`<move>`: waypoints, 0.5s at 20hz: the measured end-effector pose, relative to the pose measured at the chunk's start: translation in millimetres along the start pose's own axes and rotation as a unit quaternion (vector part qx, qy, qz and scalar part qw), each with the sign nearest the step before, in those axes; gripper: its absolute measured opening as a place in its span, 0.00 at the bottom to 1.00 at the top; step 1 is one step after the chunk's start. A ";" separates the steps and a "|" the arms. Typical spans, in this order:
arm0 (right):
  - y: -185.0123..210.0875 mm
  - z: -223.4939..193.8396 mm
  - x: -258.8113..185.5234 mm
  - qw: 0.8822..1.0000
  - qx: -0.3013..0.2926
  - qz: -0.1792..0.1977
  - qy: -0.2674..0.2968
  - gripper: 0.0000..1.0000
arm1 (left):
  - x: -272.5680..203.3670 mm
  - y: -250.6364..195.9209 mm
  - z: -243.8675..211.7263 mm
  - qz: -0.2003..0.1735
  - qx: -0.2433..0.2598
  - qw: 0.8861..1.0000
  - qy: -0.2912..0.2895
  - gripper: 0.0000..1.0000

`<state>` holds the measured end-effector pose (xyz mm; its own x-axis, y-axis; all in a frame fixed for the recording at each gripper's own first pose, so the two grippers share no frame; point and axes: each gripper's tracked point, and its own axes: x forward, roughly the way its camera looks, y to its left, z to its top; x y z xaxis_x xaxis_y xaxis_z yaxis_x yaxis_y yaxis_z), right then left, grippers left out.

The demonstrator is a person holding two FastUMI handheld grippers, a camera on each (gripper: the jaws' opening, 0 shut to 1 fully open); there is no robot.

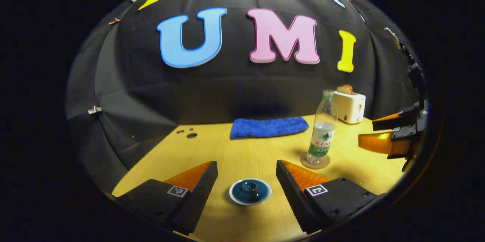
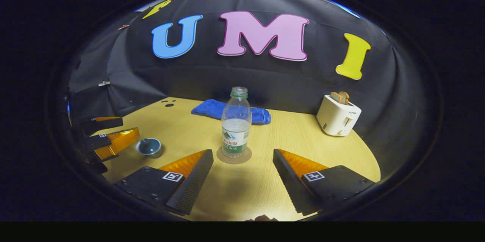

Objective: Open the teacup lid with one hand, grasp the water bottle and pour water into the teacup with the other hand; after pouring, place the water bottle on the coaster and then close the teacup lid.

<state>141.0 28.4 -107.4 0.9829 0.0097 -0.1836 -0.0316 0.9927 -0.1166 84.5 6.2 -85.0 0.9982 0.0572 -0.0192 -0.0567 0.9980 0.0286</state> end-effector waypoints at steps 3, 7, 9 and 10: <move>6.3 31.2 -23.1 1.000 0.000 0.001 -0.015 0.98 | -24.8 7.8 50.1 0.008 -0.004 0.999 -0.037 0.97; 10.6 86.0 -59.4 0.997 -0.003 -0.008 -0.071 0.98 | -58.8 15.5 115.9 0.007 -0.026 0.996 -0.082 0.96; 13.5 108.0 -78.5 0.995 0.007 -0.016 -0.095 0.98 | -75.0 15.7 143.0 0.003 -0.027 0.994 -0.104 0.96; 16.4 116.1 -88.1 0.994 0.014 -0.015 -0.103 0.98 | -84.2 11.8 154.3 -0.007 -0.029 0.993 -0.113 0.97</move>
<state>75.0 57.8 20.2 0.9997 0.0017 0.0239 0.0005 0.9958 -0.0920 2.9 8.9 71.1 0.9779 0.0428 0.2048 -0.0380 0.9989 -0.0273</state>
